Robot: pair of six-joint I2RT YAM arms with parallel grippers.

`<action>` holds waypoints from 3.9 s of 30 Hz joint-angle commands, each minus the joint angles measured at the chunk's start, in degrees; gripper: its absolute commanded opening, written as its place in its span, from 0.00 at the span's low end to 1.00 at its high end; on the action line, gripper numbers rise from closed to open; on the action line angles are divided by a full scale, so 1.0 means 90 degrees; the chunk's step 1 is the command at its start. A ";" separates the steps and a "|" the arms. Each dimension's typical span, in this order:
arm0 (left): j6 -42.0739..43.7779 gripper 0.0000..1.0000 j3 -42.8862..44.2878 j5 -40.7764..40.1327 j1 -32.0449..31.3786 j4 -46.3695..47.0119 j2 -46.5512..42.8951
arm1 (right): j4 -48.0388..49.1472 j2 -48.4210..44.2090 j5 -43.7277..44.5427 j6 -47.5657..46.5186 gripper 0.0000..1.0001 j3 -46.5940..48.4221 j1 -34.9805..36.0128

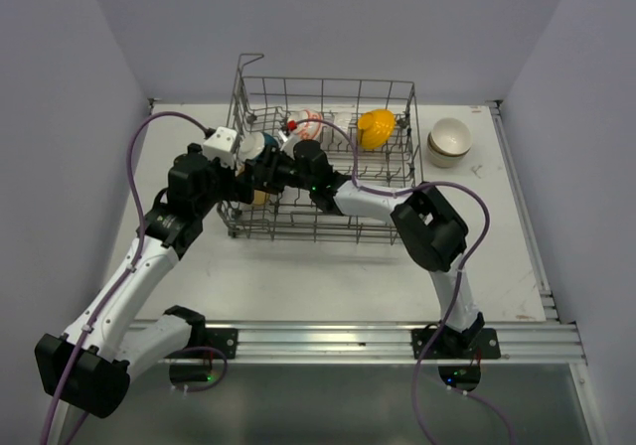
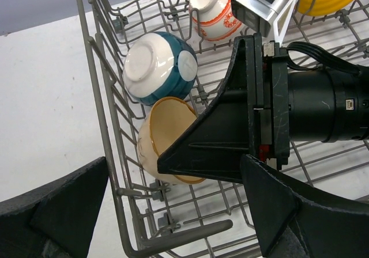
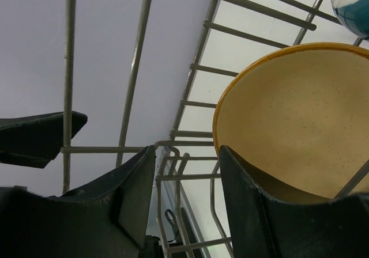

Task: Unload the bowls from the dish rack

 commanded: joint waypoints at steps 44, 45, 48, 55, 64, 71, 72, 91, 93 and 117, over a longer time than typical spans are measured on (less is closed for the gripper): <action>-0.0134 1.00 0.0107 0.0444 -0.0184 0.0231 0.0005 | -0.2946 0.0607 0.0958 -0.2953 0.06 0.1518 0.0539; -0.0125 1.00 0.0107 0.0444 -0.0184 0.0241 0.0015 | -0.2956 0.0588 0.0949 -0.2962 0.03 0.1508 0.0548; -0.0125 1.00 0.0107 0.0434 -0.0184 0.0231 0.0015 | -0.3005 0.0490 0.0939 -0.2992 0.00 0.1469 0.0548; -0.0154 1.00 0.0097 0.0327 -0.0184 0.0222 -0.0034 | -0.3228 0.0061 0.0851 -0.3050 0.00 0.1508 0.0529; -0.0193 1.00 0.0068 -0.0015 -0.0184 0.0231 -0.0151 | -0.3435 -0.0721 0.1056 -0.3119 0.00 0.1431 0.0334; -0.0193 1.00 0.0058 -0.0171 -0.0184 0.0231 -0.0180 | -0.1991 -0.0858 0.0198 -0.1870 0.00 0.0776 -0.0067; -0.0193 1.00 0.0058 -0.0191 -0.0184 0.0231 -0.0171 | -0.1670 -0.0819 0.0138 -0.1646 0.00 0.0669 -0.0086; -0.0271 1.00 0.0019 -0.0572 -0.0184 0.0192 -0.0180 | -0.0359 -0.1044 -0.0506 -0.0502 0.00 0.0531 -0.0496; -0.0271 1.00 0.0019 -0.0562 -0.0174 0.0192 -0.0161 | -0.0242 -0.1043 -0.0487 -0.0443 0.00 0.0531 -0.0516; -0.0369 0.99 -0.0089 -0.0572 -0.0184 0.0280 -0.0102 | -0.4224 -0.2897 0.0167 -0.3254 0.00 0.1567 -0.2544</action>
